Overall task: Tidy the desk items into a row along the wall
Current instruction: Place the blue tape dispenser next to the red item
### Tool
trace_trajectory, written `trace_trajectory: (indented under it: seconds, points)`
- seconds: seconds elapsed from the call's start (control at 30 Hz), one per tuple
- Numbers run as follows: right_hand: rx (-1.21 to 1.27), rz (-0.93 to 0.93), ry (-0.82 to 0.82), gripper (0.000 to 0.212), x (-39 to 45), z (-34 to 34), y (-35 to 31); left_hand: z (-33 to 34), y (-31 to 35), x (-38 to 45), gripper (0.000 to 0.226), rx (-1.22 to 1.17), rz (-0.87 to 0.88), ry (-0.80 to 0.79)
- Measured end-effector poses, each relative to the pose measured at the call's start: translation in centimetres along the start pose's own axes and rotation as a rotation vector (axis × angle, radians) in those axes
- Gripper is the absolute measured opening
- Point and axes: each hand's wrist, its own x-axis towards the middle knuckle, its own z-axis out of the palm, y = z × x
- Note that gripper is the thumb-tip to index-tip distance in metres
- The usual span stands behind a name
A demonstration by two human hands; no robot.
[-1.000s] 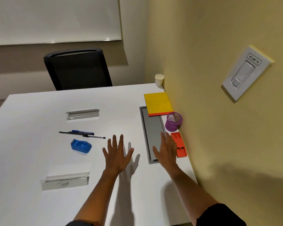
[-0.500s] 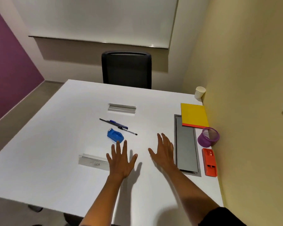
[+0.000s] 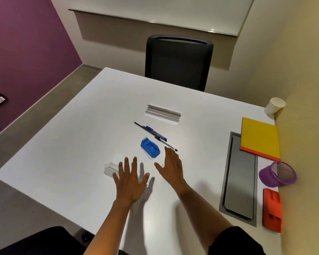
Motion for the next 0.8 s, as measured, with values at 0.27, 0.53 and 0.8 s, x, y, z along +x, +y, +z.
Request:
trace_trajectory:
  seconds: [0.27, 0.53, 0.8]
  points:
    - [0.068, -0.042, -0.033, 0.071, 5.0, 2.9, -0.8, 1.2, -1.9, 1.5, 0.098, 0.049, -0.068, 0.040]
    - [0.196, 0.020, -0.033, 0.040, 7.9, 4.7, -1.1, 1.9, -1.6, 1.4, 0.092, 0.053, -0.049, 0.058]
    - [0.208, 0.059, -0.020, 0.033, 4.0, 3.8, 0.1, 1.1, -1.4, 0.1, 0.088, 0.043, -0.026, 0.032]
